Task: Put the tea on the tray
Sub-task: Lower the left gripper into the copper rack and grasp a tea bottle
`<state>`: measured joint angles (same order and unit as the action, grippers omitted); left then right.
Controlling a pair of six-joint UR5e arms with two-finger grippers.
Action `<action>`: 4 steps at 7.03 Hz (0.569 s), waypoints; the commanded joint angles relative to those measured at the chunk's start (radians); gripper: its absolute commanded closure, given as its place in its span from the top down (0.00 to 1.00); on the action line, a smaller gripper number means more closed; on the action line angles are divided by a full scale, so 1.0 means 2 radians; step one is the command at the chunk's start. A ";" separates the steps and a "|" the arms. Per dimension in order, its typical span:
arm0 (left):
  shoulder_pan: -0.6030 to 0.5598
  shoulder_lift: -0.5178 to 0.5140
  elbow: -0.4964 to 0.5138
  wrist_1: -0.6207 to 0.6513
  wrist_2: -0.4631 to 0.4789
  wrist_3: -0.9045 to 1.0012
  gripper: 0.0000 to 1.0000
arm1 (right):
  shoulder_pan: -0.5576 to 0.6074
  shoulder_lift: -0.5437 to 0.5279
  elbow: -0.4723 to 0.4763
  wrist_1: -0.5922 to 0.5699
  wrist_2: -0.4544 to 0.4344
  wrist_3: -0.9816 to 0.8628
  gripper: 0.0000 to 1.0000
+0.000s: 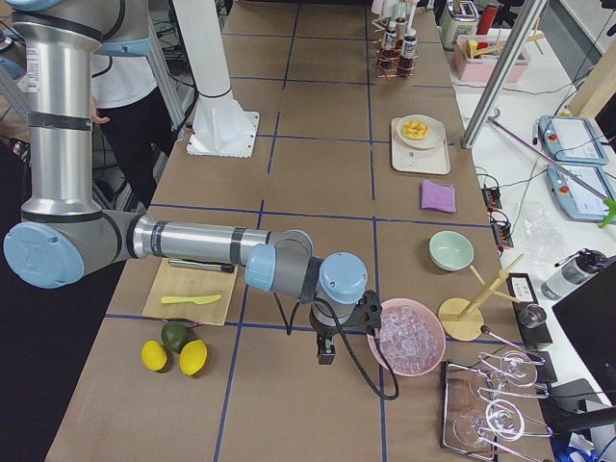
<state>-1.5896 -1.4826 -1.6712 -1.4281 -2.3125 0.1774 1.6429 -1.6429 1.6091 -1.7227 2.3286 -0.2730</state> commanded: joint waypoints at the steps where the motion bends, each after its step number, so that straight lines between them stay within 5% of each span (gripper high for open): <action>1: 0.001 -0.002 -0.002 0.000 0.000 0.003 1.00 | 0.000 0.000 0.000 0.000 0.000 0.000 1.00; 4: 0.006 -0.015 -0.009 -0.043 0.000 0.000 1.00 | 0.000 0.000 0.000 0.000 0.001 0.000 1.00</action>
<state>-1.5831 -1.4995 -1.6873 -1.4629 -2.3123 0.1817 1.6429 -1.6429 1.6087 -1.7226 2.3299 -0.2730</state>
